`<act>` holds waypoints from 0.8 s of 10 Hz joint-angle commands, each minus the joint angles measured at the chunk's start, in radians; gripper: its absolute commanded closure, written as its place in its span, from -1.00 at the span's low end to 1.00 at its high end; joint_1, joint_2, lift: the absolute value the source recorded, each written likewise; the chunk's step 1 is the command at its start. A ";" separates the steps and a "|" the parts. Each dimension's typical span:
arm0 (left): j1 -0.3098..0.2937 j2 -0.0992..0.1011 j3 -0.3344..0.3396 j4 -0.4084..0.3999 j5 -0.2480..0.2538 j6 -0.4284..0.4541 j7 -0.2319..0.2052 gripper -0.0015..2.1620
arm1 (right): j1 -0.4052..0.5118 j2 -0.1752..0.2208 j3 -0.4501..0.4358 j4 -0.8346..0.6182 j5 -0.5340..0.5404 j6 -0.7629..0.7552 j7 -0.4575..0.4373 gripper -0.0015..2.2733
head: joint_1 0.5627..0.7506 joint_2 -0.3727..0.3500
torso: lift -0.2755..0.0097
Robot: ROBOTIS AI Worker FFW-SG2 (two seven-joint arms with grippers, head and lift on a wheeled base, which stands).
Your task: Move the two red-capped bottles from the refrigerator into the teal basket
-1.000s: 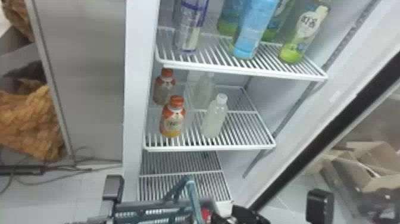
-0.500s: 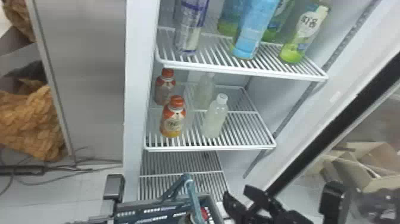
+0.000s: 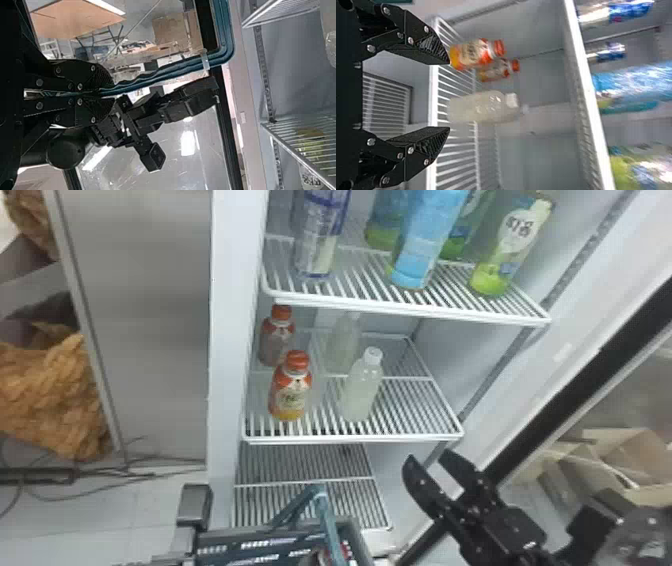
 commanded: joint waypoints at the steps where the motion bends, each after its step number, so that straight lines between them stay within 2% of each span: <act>1: 0.000 -0.001 -0.005 0.000 0.003 -0.002 0.000 0.02 | -0.037 0.014 0.006 0.082 0.000 -0.119 0.000 -0.57 | 0.41 -0.94 | -0.67; 5: 0.000 -0.002 -0.013 0.005 0.007 -0.002 0.000 0.02 | -0.152 0.009 0.086 0.285 0.048 -0.315 -0.045 -0.58 | 0.41 -0.94 | -0.67; 8: 0.005 -0.004 -0.015 0.015 0.005 -0.007 0.003 0.02 | -0.214 -0.005 0.136 0.376 0.120 -0.384 -0.131 -0.58 | 0.41 -0.94 | -0.67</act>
